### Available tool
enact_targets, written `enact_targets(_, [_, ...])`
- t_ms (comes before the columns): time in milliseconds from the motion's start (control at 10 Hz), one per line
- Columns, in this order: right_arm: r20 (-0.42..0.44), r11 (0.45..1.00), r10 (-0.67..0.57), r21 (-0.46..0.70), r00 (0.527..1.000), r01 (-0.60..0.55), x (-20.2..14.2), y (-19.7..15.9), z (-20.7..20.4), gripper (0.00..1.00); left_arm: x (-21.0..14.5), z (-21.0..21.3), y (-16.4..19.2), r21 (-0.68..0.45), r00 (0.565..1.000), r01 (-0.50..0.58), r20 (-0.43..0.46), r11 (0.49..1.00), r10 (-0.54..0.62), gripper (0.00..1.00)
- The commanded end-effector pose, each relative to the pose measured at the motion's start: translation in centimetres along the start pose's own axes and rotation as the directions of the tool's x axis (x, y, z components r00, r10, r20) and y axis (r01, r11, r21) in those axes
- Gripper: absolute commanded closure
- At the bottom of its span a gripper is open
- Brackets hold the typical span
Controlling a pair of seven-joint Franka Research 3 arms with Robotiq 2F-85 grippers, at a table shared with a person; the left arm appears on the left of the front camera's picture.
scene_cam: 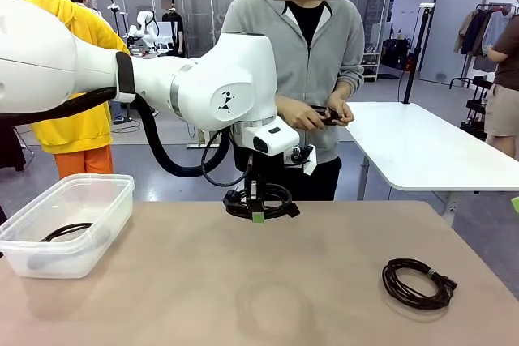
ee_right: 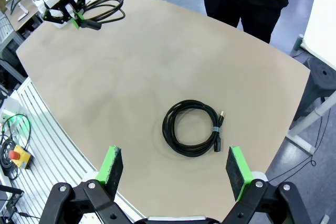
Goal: Organize and store the cables.
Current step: Place the Power Cable into the Organizing box.
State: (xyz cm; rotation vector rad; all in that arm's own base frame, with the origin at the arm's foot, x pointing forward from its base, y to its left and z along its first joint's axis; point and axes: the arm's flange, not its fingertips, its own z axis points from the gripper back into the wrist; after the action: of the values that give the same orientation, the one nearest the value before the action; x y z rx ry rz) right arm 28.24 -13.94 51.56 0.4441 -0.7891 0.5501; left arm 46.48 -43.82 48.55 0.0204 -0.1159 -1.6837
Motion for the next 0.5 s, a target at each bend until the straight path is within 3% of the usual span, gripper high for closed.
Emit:
enact_targets(0, [0.006, 1.0, 0.016, 0.011, 1.0, -0.016, -0.1, -0.1, 0.1, 0.0, 0.1, 0.5, 0.1, 0.025, 1.0, -0.01, 0.004, 1.0, 0.01, 1.0])
enact_targets(100, [0.006, 1.0, 0.016, 0.011, 1.0, -0.016, -0.1, -0.1, 0.1, 0.0, 0.0, 0.0, 0.0, 0.0, 1.0, 0.0, 0.0, 1.0, 0.0, 0.83])
enact_targets(400, [0.006, 1.0, 0.016, 0.011, 1.0, -0.016, -0.1, -0.1, 0.1, 0.0, -10.0, 5.2, -0.4, 0.025, 0.996, 0.068, 0.052, 0.997, -0.07, 0.83])
